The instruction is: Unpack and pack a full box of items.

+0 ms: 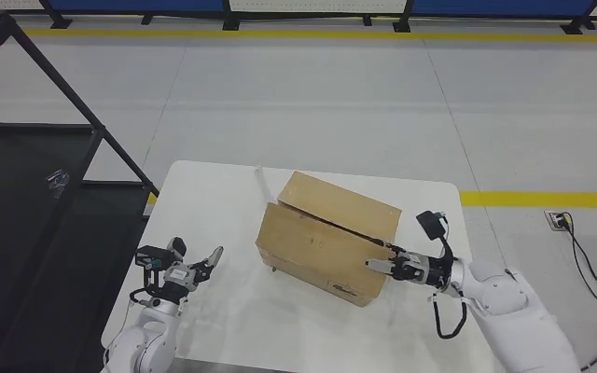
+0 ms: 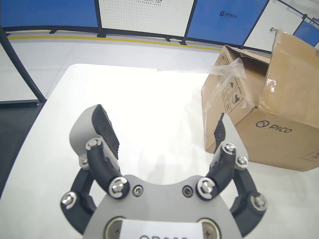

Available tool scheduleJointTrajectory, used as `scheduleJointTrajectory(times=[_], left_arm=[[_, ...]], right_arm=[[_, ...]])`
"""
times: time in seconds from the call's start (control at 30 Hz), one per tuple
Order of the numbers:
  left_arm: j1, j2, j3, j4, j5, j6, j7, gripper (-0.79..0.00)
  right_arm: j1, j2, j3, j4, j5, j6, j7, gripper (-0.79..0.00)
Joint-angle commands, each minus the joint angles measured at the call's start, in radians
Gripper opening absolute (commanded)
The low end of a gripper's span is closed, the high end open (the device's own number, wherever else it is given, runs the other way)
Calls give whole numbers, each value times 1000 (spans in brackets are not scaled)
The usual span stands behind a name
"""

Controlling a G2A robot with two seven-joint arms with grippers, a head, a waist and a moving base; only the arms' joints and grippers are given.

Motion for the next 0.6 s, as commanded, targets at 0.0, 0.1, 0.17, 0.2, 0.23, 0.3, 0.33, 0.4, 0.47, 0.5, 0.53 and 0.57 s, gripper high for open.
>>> scheduleJointTrajectory(times=[0.0,0.1,0.17,0.2,0.23,0.3,0.33,0.4,0.47,0.5,0.53,0.57], left_arm=[[-10,0,9,-2,34,12,-6,0],[-26,-1,21,-1,55,17,-12,0],[-38,-2,27,5,60,18,-17,0],[-45,-2,30,8,64,17,-22,0],[-52,-3,33,12,67,18,-26,0],[-66,-4,39,19,69,19,-32,0],[-74,-4,42,24,70,20,-35,0],[-92,-6,50,39,62,22,-46,0],[-110,-10,52,56,45,65,-75,0],[-110,-10,52,56,45,65,-75,0],[-110,-10,52,56,45,65,-75,0],[-110,-10,52,56,45,65,-75,0]], right_arm=[[-18,15,17,-11,1,-19,-19,0],[-63,40,56,-32,-17,-51,-51,0],[-104,57,112,-36,-84,-58,-65,0],[-132,63,145,-60,-139,-54,-88,0],[-172,67,170,-103,-197,-58,-115,0],[-262,72,215,-190,-317,-33,-171,0],[-304,73,234,-238,-374,-5,-201,0],[-367,73,254,-309,-439,28,-250,0],[-367,73,254,-309,-439,28,-250,0],[-367,73,254,-309,-439,28,-250,0],[-367,73,254,-309,-439,28,-250,0],[-367,73,254,-309,-439,28,-250,0]])
